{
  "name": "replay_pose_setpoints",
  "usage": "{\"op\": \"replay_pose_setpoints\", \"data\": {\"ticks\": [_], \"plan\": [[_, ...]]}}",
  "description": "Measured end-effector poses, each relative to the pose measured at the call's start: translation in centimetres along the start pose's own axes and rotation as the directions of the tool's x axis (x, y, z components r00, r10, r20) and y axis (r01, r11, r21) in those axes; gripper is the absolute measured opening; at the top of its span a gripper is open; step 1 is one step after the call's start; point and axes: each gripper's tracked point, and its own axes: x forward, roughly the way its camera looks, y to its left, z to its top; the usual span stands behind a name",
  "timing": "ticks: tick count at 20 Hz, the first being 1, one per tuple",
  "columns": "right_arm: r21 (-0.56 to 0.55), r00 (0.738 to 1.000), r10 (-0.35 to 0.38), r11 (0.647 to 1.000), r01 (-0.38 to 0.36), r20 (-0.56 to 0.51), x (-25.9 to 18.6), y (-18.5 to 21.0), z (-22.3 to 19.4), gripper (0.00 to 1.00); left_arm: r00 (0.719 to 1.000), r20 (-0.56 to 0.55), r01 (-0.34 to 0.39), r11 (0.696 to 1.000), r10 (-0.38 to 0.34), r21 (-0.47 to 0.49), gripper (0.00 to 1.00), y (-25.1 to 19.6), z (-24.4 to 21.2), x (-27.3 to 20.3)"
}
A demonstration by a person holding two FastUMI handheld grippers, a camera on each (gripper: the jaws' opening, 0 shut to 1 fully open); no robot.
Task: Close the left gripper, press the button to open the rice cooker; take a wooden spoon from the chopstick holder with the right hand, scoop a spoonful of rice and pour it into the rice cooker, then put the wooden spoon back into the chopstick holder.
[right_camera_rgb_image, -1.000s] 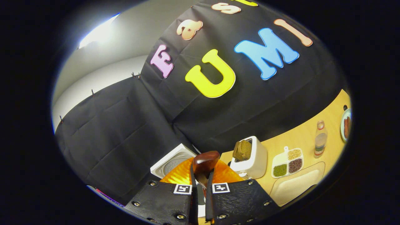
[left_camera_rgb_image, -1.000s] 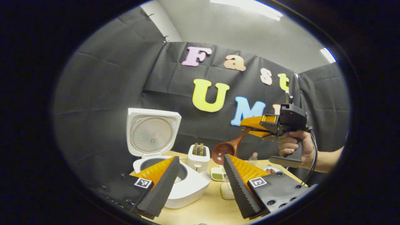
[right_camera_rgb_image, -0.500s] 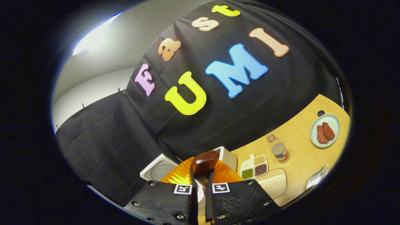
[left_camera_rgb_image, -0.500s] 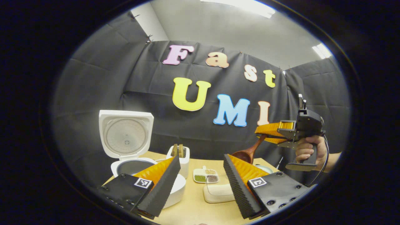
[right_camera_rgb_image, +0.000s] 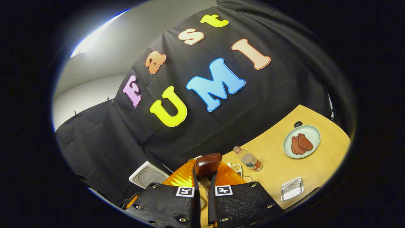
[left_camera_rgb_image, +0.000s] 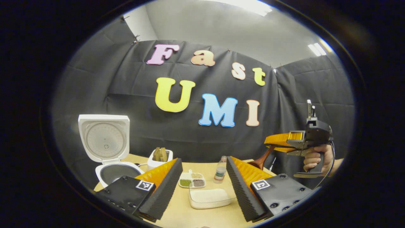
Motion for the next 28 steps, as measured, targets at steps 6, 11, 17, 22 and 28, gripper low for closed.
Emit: {"op": "replay_pose_setpoints", "data": {"ticks": [6,11,17,22,28], "plan": [[0.017,0.992,-0.123,0.992,0.123,0.021,-1.8,-6.8,1.4,0.09,1.000,-0.025,-0.013,1.000,0.014,0.020,0.96,-1.8,-0.8,0.8],[-0.012,0.976,-0.217,0.976,0.217,-0.001,-2.6,-12.0,0.9,0.09,0.997,-0.030,-0.066,0.995,0.068,0.069,0.96,-2.0,-0.7,0.8],[-0.024,0.954,-0.295,0.955,0.295,-0.042,-2.5,-16.9,-0.5,0.09,0.990,0.032,-0.142,0.980,0.139,0.143,0.96,-1.7,1.2,0.7],[-0.082,0.932,-0.354,0.934,0.348,-0.077,-1.9,-19.8,-2.0,0.10,0.984,0.046,-0.176,0.970,0.170,0.170,0.96,-1.5,1.8,0.4],[-0.130,0.909,-0.399,0.914,0.384,-0.121,-0.5,-22.0,-4.5,0.09,0.976,0.050,-0.220,0.957,0.214,0.190,0.96,-0.9,2.0,-0.5]]}}
